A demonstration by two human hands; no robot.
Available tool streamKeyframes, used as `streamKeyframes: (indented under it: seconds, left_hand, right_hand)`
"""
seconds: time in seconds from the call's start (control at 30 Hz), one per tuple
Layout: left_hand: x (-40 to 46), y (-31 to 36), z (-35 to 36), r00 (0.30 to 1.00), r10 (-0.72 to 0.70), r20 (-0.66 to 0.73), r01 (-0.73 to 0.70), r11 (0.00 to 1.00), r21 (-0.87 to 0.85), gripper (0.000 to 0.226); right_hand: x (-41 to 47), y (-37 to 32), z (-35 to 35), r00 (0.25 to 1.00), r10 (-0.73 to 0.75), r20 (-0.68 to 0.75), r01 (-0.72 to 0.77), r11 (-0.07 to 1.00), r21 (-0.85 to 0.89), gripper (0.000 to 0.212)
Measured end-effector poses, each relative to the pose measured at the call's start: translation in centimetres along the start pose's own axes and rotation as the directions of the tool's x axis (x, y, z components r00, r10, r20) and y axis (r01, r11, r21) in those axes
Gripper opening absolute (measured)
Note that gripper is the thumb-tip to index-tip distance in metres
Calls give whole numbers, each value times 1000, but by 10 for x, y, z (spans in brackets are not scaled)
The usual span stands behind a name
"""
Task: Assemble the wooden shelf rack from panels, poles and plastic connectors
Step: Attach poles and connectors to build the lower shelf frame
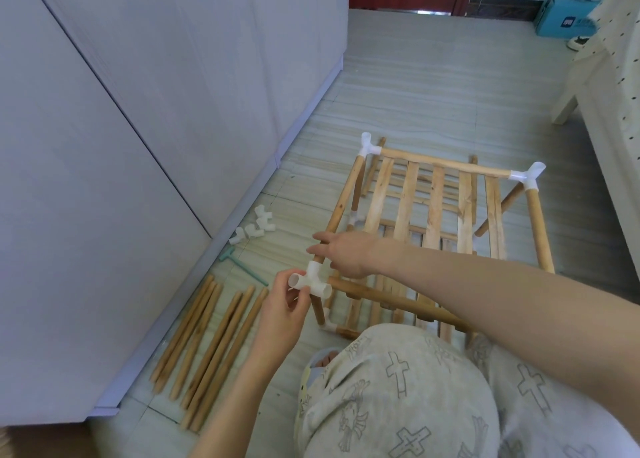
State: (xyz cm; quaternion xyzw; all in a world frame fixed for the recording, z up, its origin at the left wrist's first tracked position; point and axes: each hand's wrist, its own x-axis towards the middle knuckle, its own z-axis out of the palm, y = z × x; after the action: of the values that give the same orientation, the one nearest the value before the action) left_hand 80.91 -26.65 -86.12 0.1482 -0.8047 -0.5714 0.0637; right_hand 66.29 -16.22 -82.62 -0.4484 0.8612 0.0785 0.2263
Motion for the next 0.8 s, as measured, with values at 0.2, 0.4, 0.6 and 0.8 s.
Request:
streamKeyframes:
  seconds: [0.2, 0.4, 0.6, 0.8]
  left_hand:
    - [-2, 6, 0, 999, 37, 27, -39, 997, 73, 13]
    - [-7, 9, 2, 998, 62, 24, -63, 997, 54, 14]
    - [-8, 9, -2, 1000, 21, 22, -22, 1000, 14, 12]
    - [-5, 9, -3, 1000, -7, 16, 7, 1000, 6, 13]
  right_hand:
    - [4, 2, -4, 997, -42, -64, 46, 996, 70, 25]
    - [3, 5, -8, 996, -54, -72, 59, 995, 75, 22]
    - [1, 5, -13, 995, -41, -90, 50, 994, 98, 22]
    - [-1, 5, -13, 995, -30, -95, 41, 993, 108, 23]
